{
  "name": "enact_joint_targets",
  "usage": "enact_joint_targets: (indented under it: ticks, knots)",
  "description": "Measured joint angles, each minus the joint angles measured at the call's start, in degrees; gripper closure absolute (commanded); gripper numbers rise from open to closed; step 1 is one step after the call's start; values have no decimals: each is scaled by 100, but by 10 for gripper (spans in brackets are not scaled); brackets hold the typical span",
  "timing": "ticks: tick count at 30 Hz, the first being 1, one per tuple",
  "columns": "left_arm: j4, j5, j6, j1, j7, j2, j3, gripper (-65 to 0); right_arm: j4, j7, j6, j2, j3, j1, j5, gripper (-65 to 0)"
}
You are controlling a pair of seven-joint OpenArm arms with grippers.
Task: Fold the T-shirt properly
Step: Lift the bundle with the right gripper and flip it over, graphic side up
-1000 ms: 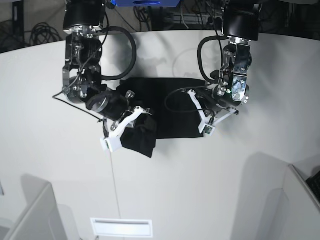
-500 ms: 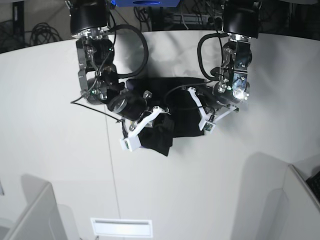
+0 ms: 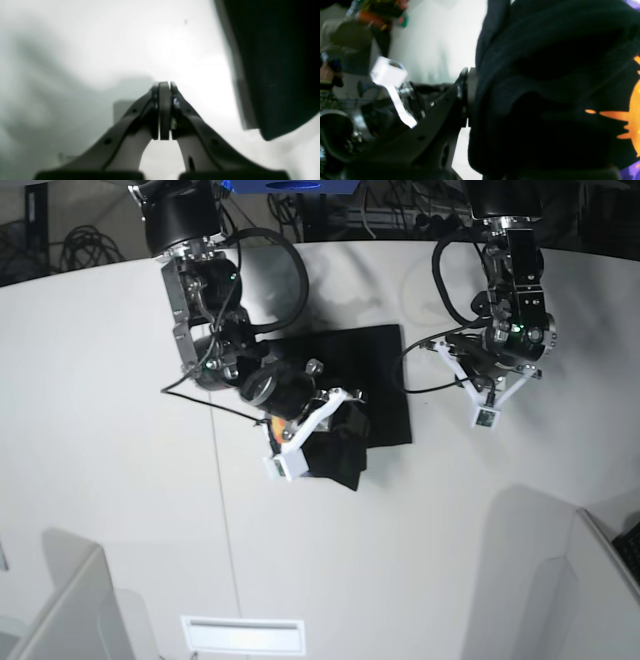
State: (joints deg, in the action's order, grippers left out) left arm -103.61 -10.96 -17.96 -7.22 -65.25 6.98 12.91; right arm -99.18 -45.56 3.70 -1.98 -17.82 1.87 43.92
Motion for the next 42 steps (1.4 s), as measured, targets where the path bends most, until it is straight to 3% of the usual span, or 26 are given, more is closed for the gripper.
enact_joint_targets:
  ticks: [3,6,12,20,22,27,31,40,42]
  knots:
    - [-229,46,-433,-122,-35,35,396,0,7,76,-2,-11,-79,13,55,0]
    - [-229,39,-608,-345,-63,2,837,0,17,92,0,9,-76,48,11,0]
    - [-225,26,-608,-699,-85,295,1414,0,365,120,-2,9,-90,96,42,0]
    - [-214,22,-608,-787,-79,358,1921,0,695,234,0,2,-94,94,39,0]
    - [-214,20,-608,-796,-81,354,1930,0,723,586,28,7,-302,109,-9,0]
    - [-214,4,-608,-796,-81,350,1915,0,1204,837,22,-26,-866,195,46,0]
    - [-214,2,-608,-789,-79,332,1915,0,1412,1139,22,-15,-944,205,44,0]
    - [33,9,-610,-789,-81,332,1915,0,1790,1220,24,-11,-1296,431,42,0]
    - [85,22,-608,-787,-81,337,1917,0,1792,1204,197,-11,-1349,415,66,0]
